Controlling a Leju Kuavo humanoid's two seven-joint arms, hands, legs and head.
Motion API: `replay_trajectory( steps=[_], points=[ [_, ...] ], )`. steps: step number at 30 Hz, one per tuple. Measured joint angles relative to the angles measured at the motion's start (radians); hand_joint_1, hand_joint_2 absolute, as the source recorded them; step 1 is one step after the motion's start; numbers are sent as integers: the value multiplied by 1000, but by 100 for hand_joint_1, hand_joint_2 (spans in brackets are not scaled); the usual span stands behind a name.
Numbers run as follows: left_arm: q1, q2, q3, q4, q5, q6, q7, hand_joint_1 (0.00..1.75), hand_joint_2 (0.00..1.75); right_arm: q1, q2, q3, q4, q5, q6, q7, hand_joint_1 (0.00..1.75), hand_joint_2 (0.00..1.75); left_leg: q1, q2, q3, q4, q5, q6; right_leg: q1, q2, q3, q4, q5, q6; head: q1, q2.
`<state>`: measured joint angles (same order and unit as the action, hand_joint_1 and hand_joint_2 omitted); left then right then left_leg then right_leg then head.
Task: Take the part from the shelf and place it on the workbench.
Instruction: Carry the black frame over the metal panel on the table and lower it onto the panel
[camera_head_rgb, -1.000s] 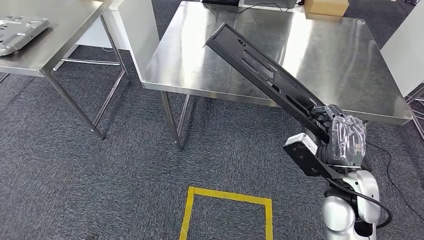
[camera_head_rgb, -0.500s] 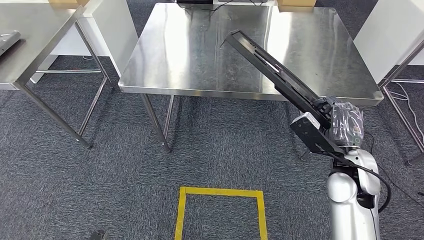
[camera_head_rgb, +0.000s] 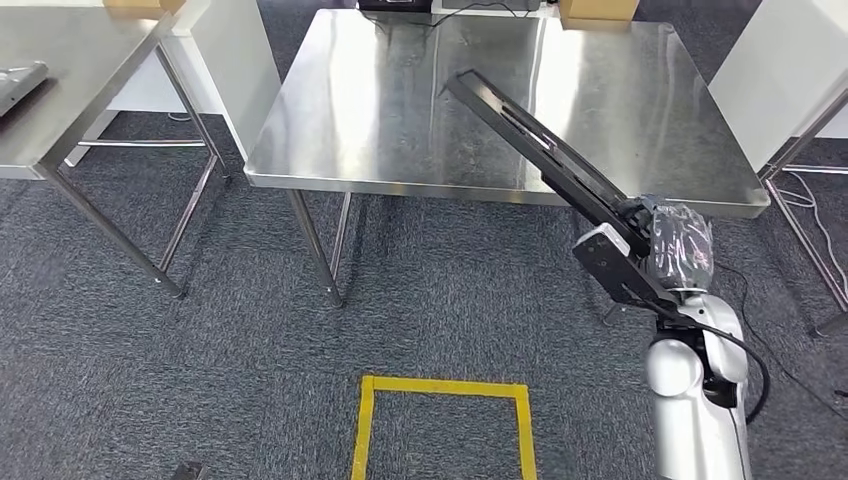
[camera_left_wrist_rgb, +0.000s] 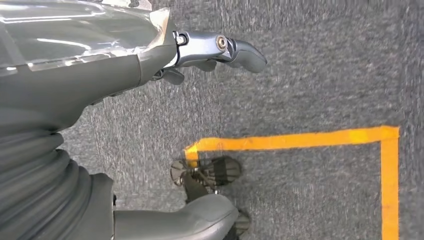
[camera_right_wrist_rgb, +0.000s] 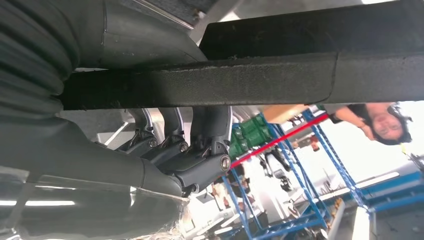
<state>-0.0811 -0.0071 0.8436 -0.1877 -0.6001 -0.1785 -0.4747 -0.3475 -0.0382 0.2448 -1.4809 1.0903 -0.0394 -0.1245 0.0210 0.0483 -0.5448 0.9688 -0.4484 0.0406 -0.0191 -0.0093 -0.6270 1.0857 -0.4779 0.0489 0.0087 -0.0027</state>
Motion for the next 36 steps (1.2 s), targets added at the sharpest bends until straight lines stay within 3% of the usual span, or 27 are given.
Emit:
replay_trajectory(
  steps=[2, 3, 4, 5, 7, 9, 10, 13, 15, 16, 18, 19, 20, 21, 22, 24, 25, 27, 30, 32, 34, 35, 36],
  points=[
    [-1, 0, 0, 0, -1, 1, 1, 0, 175, -2, -2, 1, 9, -1, -4, -2, 175, 175, 0, 0, 1, 0, -1, 1, -3, 3, -68, 132, -47, 1, 1, 0],
    [-1, 0, 0, 0, -2, 1, 1, 0, 175, -2, -3, 1, 15, -1, -4, -3, 175, 175, 0, -1, 1, 0, -2, -1, -5, 4, -95, 178, -58, 6, 0, 0],
    [-1, 0, 0, 0, -3, 2, 2, 0, 175, -2, -4, 1, 20, -1, -5, -3, 175, 175, 2, -3, 2, 1, -4, -3, -8, 4, -104, 189, -54, 14, 0, 0],
    [-1, 0, 0, 0, -4, 2, 3, 0, 175, -1, -4, 1, 24, -1, -5, -3, 175, 175, 4, -4, 4, 2, -6, -6, -11, 4, -98, 169, -39, 24, 0, 0],
    [-1, -1, 0, 0, -4, 1, 4, 0, 175, -2, -4, 2, 28, -2, -5, -4, 175, 175, 9, -6, 10, 5, -13, -16, -18, 0, -46, 57, 14, 44, 1, 0],
    [-2, 1, 0, 0, -4, 1, 5, 0, 175, -5, -4, 2, 33, -2, -6, -5, 175, 175, 9, -6, 11, 13, -24, -32, -19, -6, 4, -43, 47, 50, 3, 0],
    [-2, 2, 0, 0, -4, 1, 5, 0, 175, -6, -4, 3, 36, -2, -7, -6, 175, 175, 7, -7, 10, 17, -28, -38, -18, -6, 17, -71, 54, 44, 3, 0],
    [-3, 3, 0, 0, -5, 1, 6, 0, 175, -7, -4, 3, 42, -2, -9, -6, 175, 175, 8, -5, 10, 18, -34, -48, -13, 5, 19, -73, 46, 5, -1, 0],
    [-4, 3, 0, 0, -6, 0, 6, 0, 175, -10, -4, 3, 43, -2, -10, -6, 175, 175, 13, -15, -1, 48, -56, -53, -13, 11, 25, -73, 41, -13, -4, 0],
    [-5, 3, 0, 0, -8, -1, 6, 0, 175, -11, -3, 4, 43, -2, -10, -6, 175, 175, 14, -24, -25, 97, -81, -55, -12, 13, 30, -73, 38, -21, -6, 0],
    [-4, 3, -1, 0, -10, -1, 7, 0, 175, -13, -2, 6, 45, -3, -11, -6, 175, 175, 13, -38, -106, 245, -137, -53, -5, 17, 37, -73, 31, -32, -9, 0],
    [-4, 2, -1, 0, -10, 0, 7, 0, 175, -12, -2, 7, 47, -3, -11, -6, 175, 175, 11, -41, -147, 308, -150, -50, 0, 20, 42, -73, 27, -38, -9, 0],
    [-3, 2, -1, 0, -10, 1, 7, 0, 175, -12, -2, 8, 48, -3, -11, -6, 175, 175, 9, -42, -173, 337, -143, -45, 6, 23, 47, -73, 23, -43, -9, 0],
    [-3, 2, -1, 0, -10, 1, 8, 0, 175, -11, -2, 8, 50, -3, -11, -6, 175, 175, 6, -42, -181, 326, -116, -37, 11, 26, 53, -73, 20, -48, -9, 0],
    [-3, 2, -1, 0, -11, 2, 9, 0, 175, -12, -1, 8, 50, -3, -11, -6, 175, 175, 2, -44, -168, 276, -72, -27, 15, 29, 61, -73, 15, -52, -9, 0],
    [-3, 5, -1, 0, -11, 4, 11, 0, 175, -14, 0, 8, 51, -2, -12, -6, 175, 175, -9, -53, -119, 140, 8, 1, 23, 35, 72, -74, 6, -55, -6, 0],
    [-3, 6, -1, 0, -11, 6, 12, 0, 175, -16, 0, 9, 52, -2, -12, -6, 175, 175, -14, -58, -100, 91, 28, 12, 24, 39, 73, -74, 3, -53, -5, 0],
    [-3, 9, -1, 0, -11, 8, 14, 0, 175, -18, 1, 11, 53, -2, -14, -6, 175, 175, -22, -61, -88, 61, 26, 22, 21, 43, 70, -75, -1, -46, -4, 0],
    [-3, 7, 0, 0, -12, 9, 13, 0, 175, -18, 0, 13, 52, -1, -16, -6, 175, 175, -19, -56, -65, 29, 28, 19, 22, 37, 62, -61, -13, -33, -8, 0],
    [-4, 4, 0, 0, -14, 9, 12, 0, 175, -23, -2, 15, 53, -1, -19, -8, 175, 175, -12, -53, -45, 10, 29, 17, 21, 25, 16, 29, -45, -31, -8, 0],
    [-5, 2, 0, 0, -15, 9, 12, 0, 175, -25, -3, 16, 56, -1, -21, -9, 175, 175, -11, -51, -35, 9, 21, 17, 15, 23, -64, 158, -81, -26, -8, 0],
    [-5, 0, 0, 0, -15, 10, 13, 0, 175, -24, -5, 16, 58, -1, -21, -8, 175, 175, -10, -51, -31, 9, 16, 15, 10, 22, -91, 192, -83, -18, -8, 0],
    [-5, -1, 0, 0, -16, 10, 13, 0, 175, -23, -6, 16, 61, -1, -22, -8, 175, 175, -9, -51, -25, 10, 10, 12, 5, 21, -101, 190, -69, -7, -7, 0]
  ],
)
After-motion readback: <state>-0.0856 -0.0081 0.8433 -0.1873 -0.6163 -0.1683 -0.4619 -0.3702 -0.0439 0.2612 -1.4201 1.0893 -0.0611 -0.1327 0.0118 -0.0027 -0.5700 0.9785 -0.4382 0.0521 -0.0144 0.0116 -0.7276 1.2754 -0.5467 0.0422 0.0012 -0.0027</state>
